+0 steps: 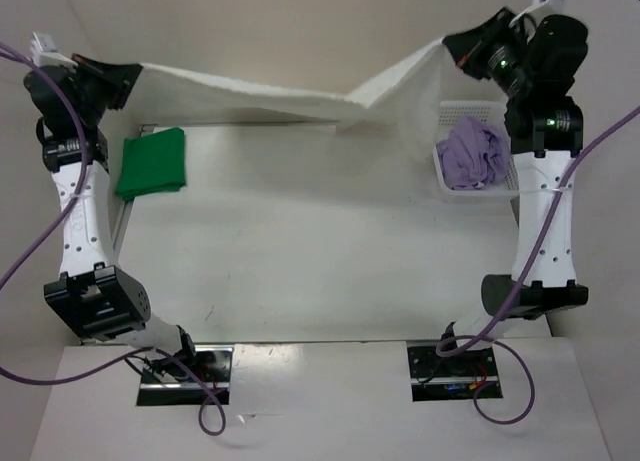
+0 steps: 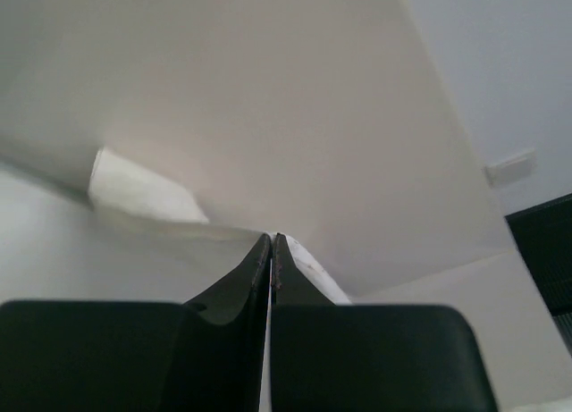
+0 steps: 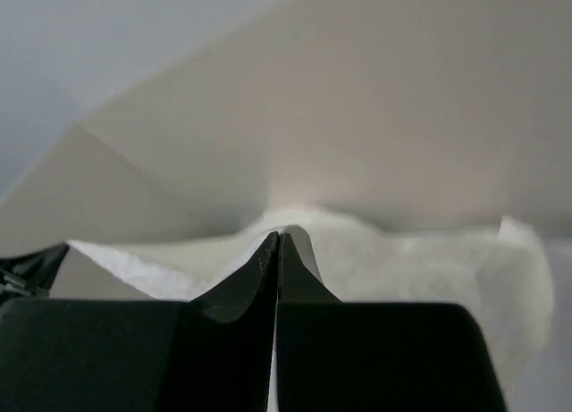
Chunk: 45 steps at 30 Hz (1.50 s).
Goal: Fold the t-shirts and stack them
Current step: Flatten out the tshirt, then fold the flattened tshirt in 1/3 of the way
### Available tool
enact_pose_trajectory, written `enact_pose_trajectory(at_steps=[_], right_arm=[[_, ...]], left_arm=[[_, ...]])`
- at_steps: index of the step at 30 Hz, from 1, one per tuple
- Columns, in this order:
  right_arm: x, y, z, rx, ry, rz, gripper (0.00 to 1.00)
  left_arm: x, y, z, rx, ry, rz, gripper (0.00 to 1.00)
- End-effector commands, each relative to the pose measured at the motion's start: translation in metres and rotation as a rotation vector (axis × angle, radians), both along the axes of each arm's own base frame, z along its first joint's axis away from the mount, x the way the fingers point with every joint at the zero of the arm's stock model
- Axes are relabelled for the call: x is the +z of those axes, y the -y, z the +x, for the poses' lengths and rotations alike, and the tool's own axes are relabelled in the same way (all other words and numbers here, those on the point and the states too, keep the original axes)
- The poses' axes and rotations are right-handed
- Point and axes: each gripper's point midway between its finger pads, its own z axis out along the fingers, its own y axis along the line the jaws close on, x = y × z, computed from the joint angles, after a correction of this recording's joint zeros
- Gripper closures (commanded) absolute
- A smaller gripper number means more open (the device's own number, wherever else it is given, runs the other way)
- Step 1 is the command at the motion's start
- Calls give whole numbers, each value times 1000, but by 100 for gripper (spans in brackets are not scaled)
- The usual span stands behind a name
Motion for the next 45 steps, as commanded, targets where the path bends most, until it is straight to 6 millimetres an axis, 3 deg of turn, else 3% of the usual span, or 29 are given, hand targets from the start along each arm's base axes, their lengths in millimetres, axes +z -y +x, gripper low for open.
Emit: enact_pose_trajectory(at_steps=[1,2,4,5,6,7,8,9,10,11,12,13,17,20,22,24,27,31,32,38,45], right_arm=[[-104,-1,8,8,-242,-57,100],[-169,3,10,-5,-387,-70,100],[-227,-1,-4,9,-515,-81,100],[-282,-6,-27,32,-637,-83,100],[-306,-6,-40,32,-692,-74,100],[-346,-6,-67,35,-781,-74,100],[-362,-6,-80,34,-827,-63,100],[-376,-6,-92,32,-867,-54,100],[-403,-6,-113,34,-960,-54,100],[-410,-4,-123,20,-983,-50,100],[-419,-4,-133,20,-1018,-50,100],[-436,-4,-149,22,-1089,-51,100],[-441,-12,-182,49,-1166,5,100],[-448,-18,-212,68,-1279,-4,100],[-451,-31,-233,95,-1292,-8,100],[-432,-33,-238,77,-1219,25,100],[-425,-20,-234,-3,-1208,-9,100],[-409,-12,-191,-64,-1119,-29,100],[-398,-12,-171,-68,-1056,-15,100],[-416,6,-88,-142,-1018,-38,100],[-419,19,-4,-201,-979,-89,100]], left_arm=[[-62,3,-14,-1,-94,15,100],[-83,4,-18,-1,-127,12,100],[-116,11,-32,-18,-181,5,100],[-165,16,-38,-36,-269,-22,100],[-179,21,-48,-46,-299,-35,100],[-193,25,-58,-48,-325,-37,100],[-208,27,-65,-50,-359,-51,100],[-245,29,-78,-43,-445,-52,100],[-257,30,-85,-37,-478,-48,100],[-262,33,-95,-40,-490,-35,100],[-288,33,-108,-31,-562,-17,100],[-292,31,-118,-11,-577,-5,100],[-335,33,-165,20,-727,-17,100],[-355,32,-193,62,-817,-7,100],[-357,35,-199,59,-843,-27,100],[-356,32,-201,78,-858,-23,100],[-352,31,-193,79,-837,-38,100],[-345,26,-172,66,-797,-72,100],[-349,22,-169,80,-804,-69,100],[-383,0,-135,127,-863,-95,100],[-392,-4,-107,107,-863,-125,100]])
